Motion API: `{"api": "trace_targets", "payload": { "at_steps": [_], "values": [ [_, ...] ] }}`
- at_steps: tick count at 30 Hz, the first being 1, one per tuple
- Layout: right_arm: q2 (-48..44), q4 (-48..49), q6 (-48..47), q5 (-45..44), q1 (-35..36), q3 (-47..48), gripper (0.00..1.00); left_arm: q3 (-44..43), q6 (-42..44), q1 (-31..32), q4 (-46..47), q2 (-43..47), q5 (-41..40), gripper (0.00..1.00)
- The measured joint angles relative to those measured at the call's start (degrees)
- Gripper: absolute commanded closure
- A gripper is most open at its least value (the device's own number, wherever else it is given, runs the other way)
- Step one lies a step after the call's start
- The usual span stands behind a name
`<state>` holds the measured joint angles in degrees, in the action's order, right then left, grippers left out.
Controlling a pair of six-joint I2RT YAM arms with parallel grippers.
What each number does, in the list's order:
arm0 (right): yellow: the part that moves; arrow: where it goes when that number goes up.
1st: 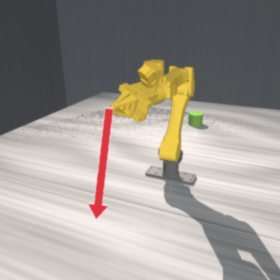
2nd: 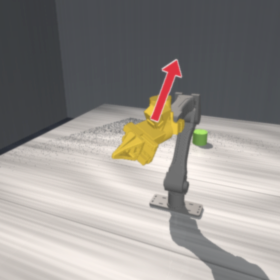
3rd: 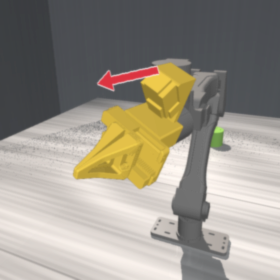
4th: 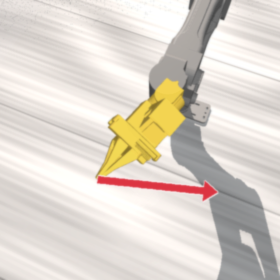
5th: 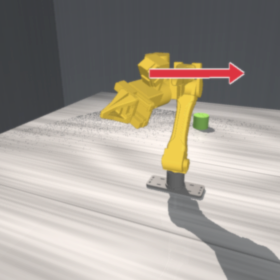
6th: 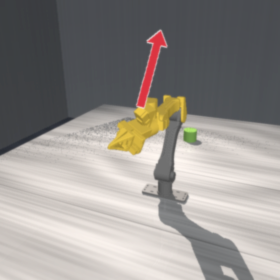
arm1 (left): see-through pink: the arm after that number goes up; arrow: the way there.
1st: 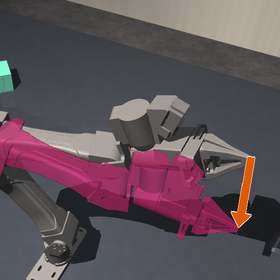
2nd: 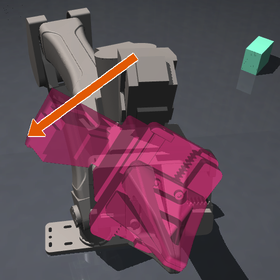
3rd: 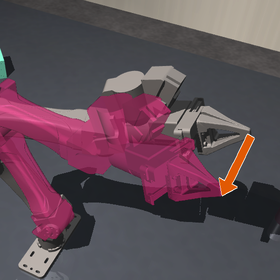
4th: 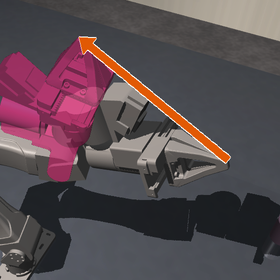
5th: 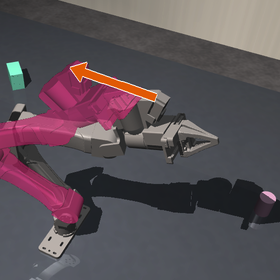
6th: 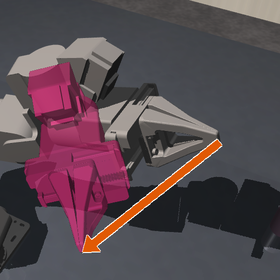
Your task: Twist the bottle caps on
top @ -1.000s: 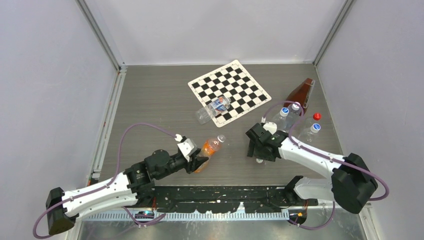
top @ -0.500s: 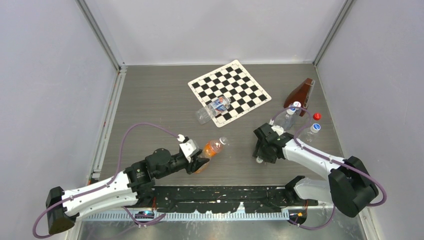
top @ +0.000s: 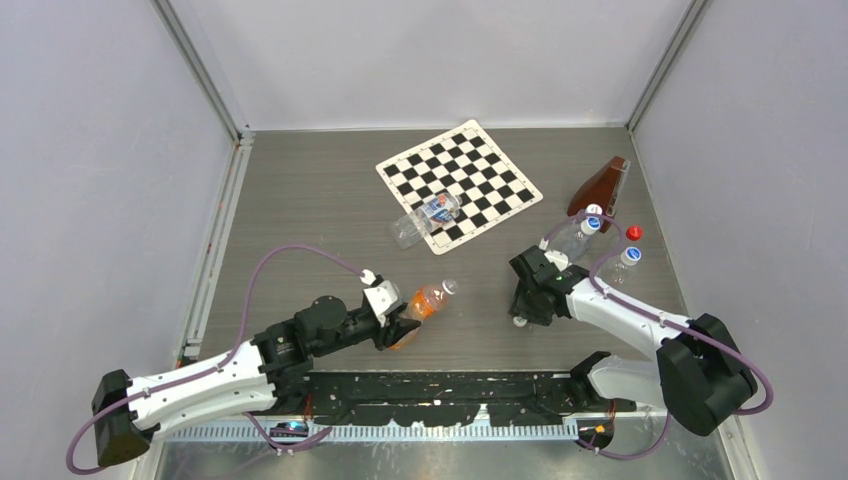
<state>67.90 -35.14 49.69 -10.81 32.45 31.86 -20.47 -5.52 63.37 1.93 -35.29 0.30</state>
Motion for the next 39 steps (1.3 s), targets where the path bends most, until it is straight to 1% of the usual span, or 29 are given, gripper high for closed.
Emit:
{"api": "trace_targets", "payload": {
  "at_steps": [4, 6, 11, 16, 18, 19, 25, 30, 32, 34, 39],
  "values": [
    [0.5, -0.4, -0.3, 0.0, 0.3, 0.3, 0.61, 0.0, 0.0, 0.0, 0.0, 0.0, 0.0, 1.00],
    [1.0, -0.5, -0.3, 0.0, 0.9, 0.6, 0.67, 0.0, 0.0, 0.0, 0.0, 0.0, 0.0, 1.00],
    [1.6, -0.5, -0.3, 0.9, 2.7, 1.1, 0.85, 0.0, 0.0, 0.0, 0.0, 0.0, -0.1, 1.00],
    [1.4, -3.8, -1.7, 2.9, 3.6, 2.5, 0.93, -1.2, 1.1, 0.0, -1.7, -0.6, -1.9, 1.00],
    [1.0, -5.9, -3.3, 4.1, 3.6, 4.8, 0.95, -2.1, 2.1, 0.0, -2.3, -1.1, -2.8, 1.00],
    [0.5, -6.9, -4.4, 4.9, 3.6, 6.4, 0.98, -2.4, 2.6, 0.0, -2.5, -1.1, -3.1, 1.00],
    [-4.1, -8.8, -12.4, 11.9, 3.6, 17.8, 0.99, -2.8, 5.8, 0.0, -2.9, -0.5, -4.7, 1.00],
    [-4.9, -9.0, -20.1, 23.1, 2.3, 26.0, 0.99, -2.8, 8.5, -0.6, -2.7, -0.2, -3.9, 1.00],
    [-4.9, -9.0, -22.9, 27.8, 1.3, 28.0, 0.99, -2.8, 9.3, -1.7, -2.6, -0.2, -2.0, 1.00],
    [-4.9, -8.9, -25.6, 32.8, 0.2, 29.9, 0.99, -2.8, 10.0, -3.6, -2.0, -0.2, 1.7, 1.00],
    [-4.6, -8.5, -30.3, 41.4, -1.2, 33.6, 0.99, -2.8, 10.1, -10.2, 0.4, -1.3, 9.0, 1.00]
  ]
}}
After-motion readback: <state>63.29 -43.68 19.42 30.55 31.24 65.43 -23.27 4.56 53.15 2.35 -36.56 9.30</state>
